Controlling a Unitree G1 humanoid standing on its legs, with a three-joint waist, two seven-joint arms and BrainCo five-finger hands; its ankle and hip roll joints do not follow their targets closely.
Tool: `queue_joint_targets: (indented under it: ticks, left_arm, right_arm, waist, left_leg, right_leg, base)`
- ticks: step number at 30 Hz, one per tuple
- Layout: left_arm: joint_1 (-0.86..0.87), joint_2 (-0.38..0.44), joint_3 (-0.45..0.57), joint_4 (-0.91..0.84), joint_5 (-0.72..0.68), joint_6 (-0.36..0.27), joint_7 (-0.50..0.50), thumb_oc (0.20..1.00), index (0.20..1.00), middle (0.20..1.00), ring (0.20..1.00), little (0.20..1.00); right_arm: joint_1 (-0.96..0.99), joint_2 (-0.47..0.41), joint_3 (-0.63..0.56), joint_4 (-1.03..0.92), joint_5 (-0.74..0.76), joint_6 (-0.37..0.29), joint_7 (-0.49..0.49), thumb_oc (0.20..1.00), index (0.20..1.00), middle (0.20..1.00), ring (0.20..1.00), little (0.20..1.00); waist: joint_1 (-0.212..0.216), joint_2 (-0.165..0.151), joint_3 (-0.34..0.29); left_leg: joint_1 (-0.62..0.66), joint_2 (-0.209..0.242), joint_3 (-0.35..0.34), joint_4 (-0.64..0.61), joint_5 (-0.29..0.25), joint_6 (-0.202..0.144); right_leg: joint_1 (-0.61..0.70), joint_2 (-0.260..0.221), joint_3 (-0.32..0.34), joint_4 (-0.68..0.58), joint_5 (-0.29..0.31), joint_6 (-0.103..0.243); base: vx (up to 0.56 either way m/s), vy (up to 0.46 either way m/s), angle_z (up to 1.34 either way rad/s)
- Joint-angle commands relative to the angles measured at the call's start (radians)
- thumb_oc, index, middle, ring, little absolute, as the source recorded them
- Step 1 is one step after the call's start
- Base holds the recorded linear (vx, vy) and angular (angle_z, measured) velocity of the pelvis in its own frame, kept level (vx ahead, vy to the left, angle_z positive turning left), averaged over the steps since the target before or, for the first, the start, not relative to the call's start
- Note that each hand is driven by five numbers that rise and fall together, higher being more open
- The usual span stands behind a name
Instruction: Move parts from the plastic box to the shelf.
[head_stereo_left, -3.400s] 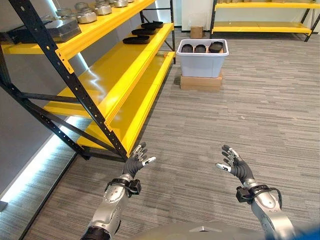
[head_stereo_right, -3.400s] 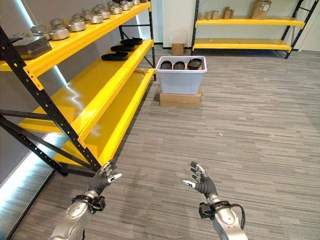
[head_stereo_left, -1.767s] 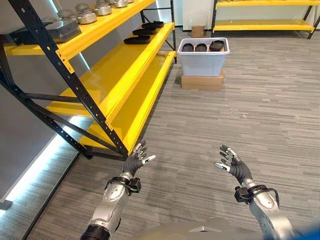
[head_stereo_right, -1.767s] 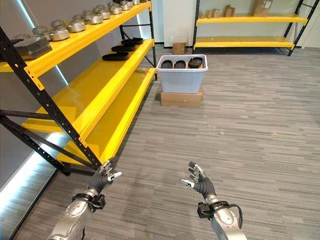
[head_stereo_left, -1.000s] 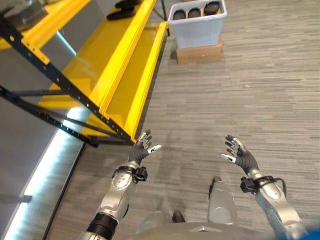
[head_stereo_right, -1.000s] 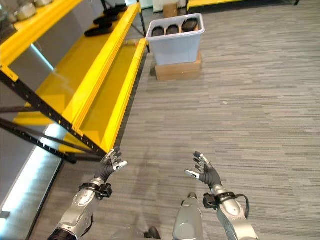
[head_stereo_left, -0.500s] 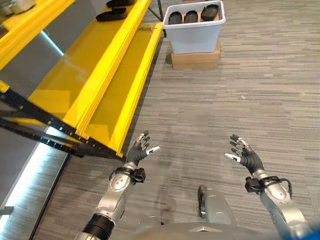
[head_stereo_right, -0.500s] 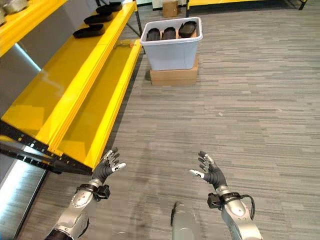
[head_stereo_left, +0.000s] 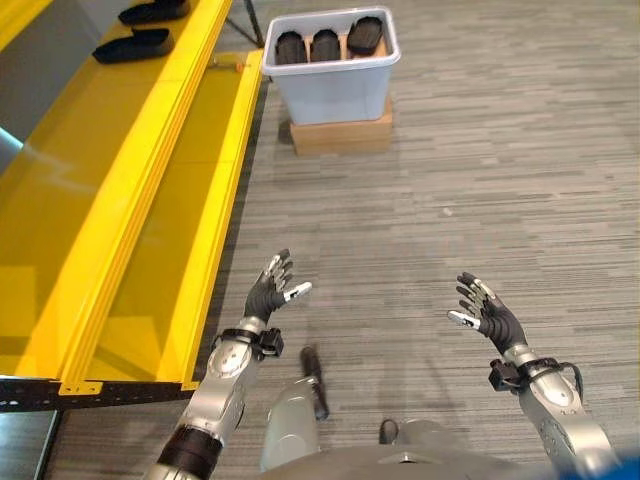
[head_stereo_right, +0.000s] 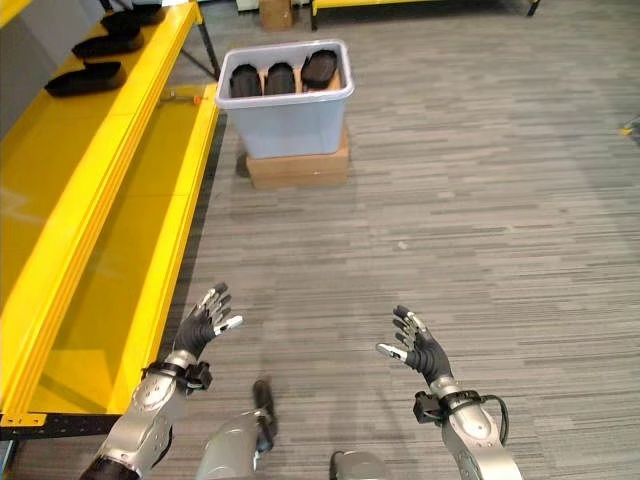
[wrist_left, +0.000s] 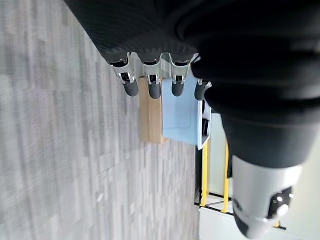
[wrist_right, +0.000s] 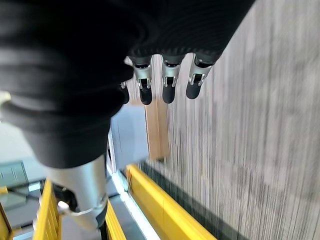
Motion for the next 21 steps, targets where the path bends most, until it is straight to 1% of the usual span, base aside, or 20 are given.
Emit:
queue_joint_targets:
  ticks: [1,2,3,4,5,6,7,8,9,10,11,13,14,15,16,17,18,19,20,21]
  left_arm:
    - [-0.002,0.054,0.021,-0.087,0.008,-0.056,0.007,1.000,1.000,1.000,1.000,1.000]
    - [-0.003,0.054,0.016,-0.092,0.018,-0.053,0.008,1.000,1.000,1.000,1.000,1.000]
    - [-0.013,0.055,0.008,-0.088,0.021,-0.054,0.014,1.000,1.000,1.000,1.000,1.000]
    - [-0.017,0.055,0.004,-0.083,0.028,-0.053,0.021,1.000,1.000,1.000,1.000,1.000]
    - [-0.021,0.057,0.001,-0.083,0.031,-0.052,0.020,1.000,1.000,1.000,1.000,1.000]
    - [-0.023,0.058,-0.001,-0.082,0.033,-0.051,0.019,1.000,1.000,1.000,1.000,1.000]
    - [-0.025,0.058,-0.003,-0.081,0.032,-0.052,0.020,1.000,1.000,1.000,1.000,1.000]
    - [-0.027,0.058,-0.005,-0.076,0.028,-0.054,0.021,1.000,1.000,1.000,1.000,1.000]
    - [-0.029,0.059,-0.007,-0.070,0.026,-0.054,0.020,1.000,1.000,1.000,1.000,1.000]
    - [-0.030,0.057,-0.005,-0.065,0.027,-0.056,0.021,1.000,1.000,1.000,1.000,1.000]
    - [-0.026,0.049,-0.001,-0.060,0.025,-0.057,0.024,1.000,1.000,1.000,1.000,1.000]
    - [-0.030,0.042,0.006,-0.052,0.031,-0.058,0.024,1.000,1.000,1.000,1.000,1.000]
    - [-0.035,0.037,0.005,-0.046,0.034,-0.059,0.022,1.000,1.000,1.000,1.000,1.000]
    - [-0.037,0.037,0.007,-0.046,0.037,-0.060,0.022,1.000,1.000,1.000,1.000,1.000]
    - [-0.040,0.035,0.011,-0.048,0.045,-0.060,0.022,1.000,1.000,1.000,1.000,1.000]
    - [-0.040,0.032,0.012,-0.043,0.045,-0.062,0.022,1.000,1.000,1.000,1.000,1.000]
    - [-0.041,0.028,0.011,-0.037,0.043,-0.062,0.023,1.000,1.000,1.000,1.000,1.000]
    - [-0.041,0.028,0.011,-0.037,0.043,-0.062,0.023,1.000,1.000,1.000,1.000,1.000]
    - [-0.041,0.027,0.010,-0.036,0.046,-0.061,0.019,1.000,1.000,1.000,1.000,1.000]
    - [-0.036,0.025,0.010,-0.036,0.048,-0.062,0.015,1.000,1.000,1.000,1.000,1.000]
  right_arm:
    - [-0.028,-0.022,0.001,-0.077,-0.012,-0.031,0.024,1.000,1.000,1.000,1.000,1.000]
    - [-0.023,-0.019,0.004,-0.076,-0.014,-0.031,0.030,1.000,1.000,1.000,1.000,1.000]
    - [-0.033,-0.014,0.019,-0.074,-0.023,-0.030,0.026,1.000,1.000,1.000,1.000,1.000]
    - [-0.038,-0.014,0.027,-0.073,-0.027,-0.031,0.024,1.000,1.000,1.000,1.000,1.000]
    - [-0.038,-0.011,0.030,-0.077,-0.034,-0.031,0.025,1.000,1.000,1.000,1.000,1.000]
    - [-0.038,-0.011,0.034,-0.078,-0.038,-0.031,0.026,1.000,1.000,1.000,1.000,1.000]
    - [-0.041,-0.013,0.038,-0.077,-0.034,-0.032,0.026,1.000,1.000,1.000,1.000,1.000]
    - [-0.040,-0.015,0.039,-0.078,-0.027,-0.030,0.026,1.000,1.000,1.000,1.000,1.000]
    - [-0.041,-0.018,0.042,-0.079,-0.021,-0.032,0.025,1.000,1.000,1.000,1.000,1.000]
    - [-0.042,-0.020,0.040,-0.075,-0.016,-0.033,0.020,1.000,1.000,1.000,1.000,1.000]
    - [-0.040,-0.018,0.038,-0.073,-0.014,-0.037,0.016,1.000,1.000,1.000,1.000,1.000]
    - [-0.042,-0.023,0.033,-0.079,-0.020,-0.039,0.013,1.000,1.000,1.000,1.000,1.000]
    - [-0.045,-0.026,0.032,-0.078,-0.027,-0.039,0.012,1.000,1.000,1.000,1.000,1.000]
    - [-0.045,-0.027,0.030,-0.080,-0.032,-0.039,0.011,1.000,1.000,1.000,1.000,1.000]
    - [-0.045,-0.030,0.028,-0.084,-0.040,-0.038,0.011,1.000,1.000,1.000,1.000,1.000]
    - [-0.042,-0.030,0.027,-0.086,-0.042,-0.037,0.011,1.000,1.000,1.000,1.000,1.000]
    - [-0.039,-0.029,0.026,-0.085,-0.043,-0.034,0.010,1.000,1.000,1.000,1.000,1.000]
    - [-0.039,-0.029,0.026,-0.085,-0.043,-0.034,0.010,1.000,1.000,1.000,1.000,1.000]
    - [-0.031,-0.030,0.021,-0.093,-0.033,-0.032,0.015,1.000,1.000,1.000,1.000,1.000]
    - [-0.027,-0.029,0.024,-0.092,-0.018,-0.034,0.023,1.000,1.000,1.000,1.000,1.000]
  waist:
    - [0.048,-0.046,-0.021]
    - [0.049,-0.050,-0.031]
    - [0.039,-0.044,-0.020]
    - [0.029,-0.032,-0.009]
    - [0.019,-0.021,0.004]
    - [0.007,-0.011,0.013]
    - [-0.009,0.007,0.027]
    - [-0.021,0.007,0.037]
    - [-0.030,0.009,0.041]
    - [-0.041,0.012,0.041]
    - [-0.051,0.011,0.044]
    - [-0.062,0.010,0.040]
    - [-0.070,0.009,0.038]
    - [-0.071,0.014,0.034]
    - [-0.078,0.011,0.035]
    - [-0.085,0.012,0.032]
    - [-0.092,0.011,0.029]
    - [-0.092,0.011,0.030]
    - [-0.090,0.009,0.021]
    - [-0.094,-0.002,0.010]
  left_leg:
    - [-0.005,0.049,-0.013,0.110,-0.146,-0.167]
    - [0.004,0.016,-0.006,0.108,-0.167,-0.145]
    - [0.052,-0.027,-0.005,0.091,-0.197,-0.113]
    - [0.086,-0.040,0.001,0.076,-0.207,-0.098]
    - [0.125,-0.052,0.004,0.058,-0.219,-0.087]
    - [0.159,-0.057,0.007,0.042,-0.225,-0.082]
    - [0.195,-0.058,0.005,0.013,-0.226,-0.082]
    - [0.220,-0.069,0.008,0.007,-0.232,-0.082]
    - [0.243,-0.079,0.009,0.001,-0.252,-0.085]
    - [0.281,-0.095,0.017,-0.011,-0.277,-0.091]
    - [0.305,-0.101,0.029,-0.017,-0.286,-0.095]
    - [0.341,-0.105,0.028,-0.021,-0.307,-0.112]
    - [0.360,-0.105,0.026,-0.018,-0.320,-0.123]
    - [0.378,-0.101,0.018,-0.016,-0.338,-0.134]
    - [0.390,-0.099,0.021,-0.008,-0.337,-0.141]
    - [0.409,-0.094,0.015,-0.003,-0.344,-0.148]
    - [0.428,-0.091,0.007,0.004,-0.352,-0.153]
    - [0.429,-0.091,0.007,0.004,-0.353,-0.153]
    - [0.444,-0.084,-0.002,0.020,-0.349,-0.163]
    - [0.450,-0.082,0.002,0.037,-0.345,-0.169]
  right_leg:
    - [-0.005,-0.198,0.031,-0.116,0.221,0.017]
    - [-0.018,-0.210,0.045,-0.049,0.308,0.029]
    - [-0.088,-0.219,0.062,0.127,0.436,0.034]
    - [-0.129,-0.210,0.060,0.208,0.468,0.039]
    - [-0.175,-0.212,0.060,0.263,0.466,0.041]
    - [-0.225,-0.199,0.060,0.307,0.455,0.039]
    - [-0.309,-0.166,0.050,0.329,0.421,0.029]
    - [-0.338,-0.165,0.033,0.309,0.400,0.027]
    - [-0.366,-0.167,0.017,0.271,0.369,0.029]
    - [-0.398,-0.188,-0.034,0.163,0.351,0.026]
    - [-0.411,-0.209,-0.078,0.049,0.372,0.022]
    - [-0.415,-0.232,-0.105,-0.098,0.417,0.044]
    - [-0.411,-0.246,-0.110,-0.182,0.445,0.057]
    - [-0.409,-0.254,-0.106,-0.226,0.452,0.077]
    - [-0.411,-0.268,-0.111,-0.278,0.486,0.079]
    - [-0.411,-0.273,-0.091,-0.301,0.496,0.085]
    - [-0.413,-0.271,-0.064,-0.299,0.504,0.089]
    - [-0.412,-0.271,-0.064,-0.298,0.504,0.089]
    - [-0.395,-0.261,-0.060,-0.304,0.504,0.085]
    - [-0.386,-0.256,-0.043,-0.309,0.534,0.079]
  base:
    - [0.58,0.332,0.44]
    - [0.49,0.346,0.16]
    - [0.36,0.320,0.22]
    - [0.33,0.299,0.42]
    - [0.27,0.205,0.56]
    - [0.28,0.176,0.50]
    - [0.28,0.133,0.36]
    - [0.32,0.103,0.05]
    - [0.44,0.033,0.20]
    - [0.42,-0.026,0.40]
    - [0.40,-0.092,0.57]
    - [0.32,-0.131,0.43]
    - [0.38,-0.139,0.45]
    - [0.36,-0.173,0.49]
    - [0.36,-0.171,0.54]
    - [0.34,-0.192,0.44]
    - [0.25,-0.115,0.29]
    - [0.25,-0.135,0.02]
    - [0.26,-0.160,0.08]
    - [0.38,-0.223,0.03]
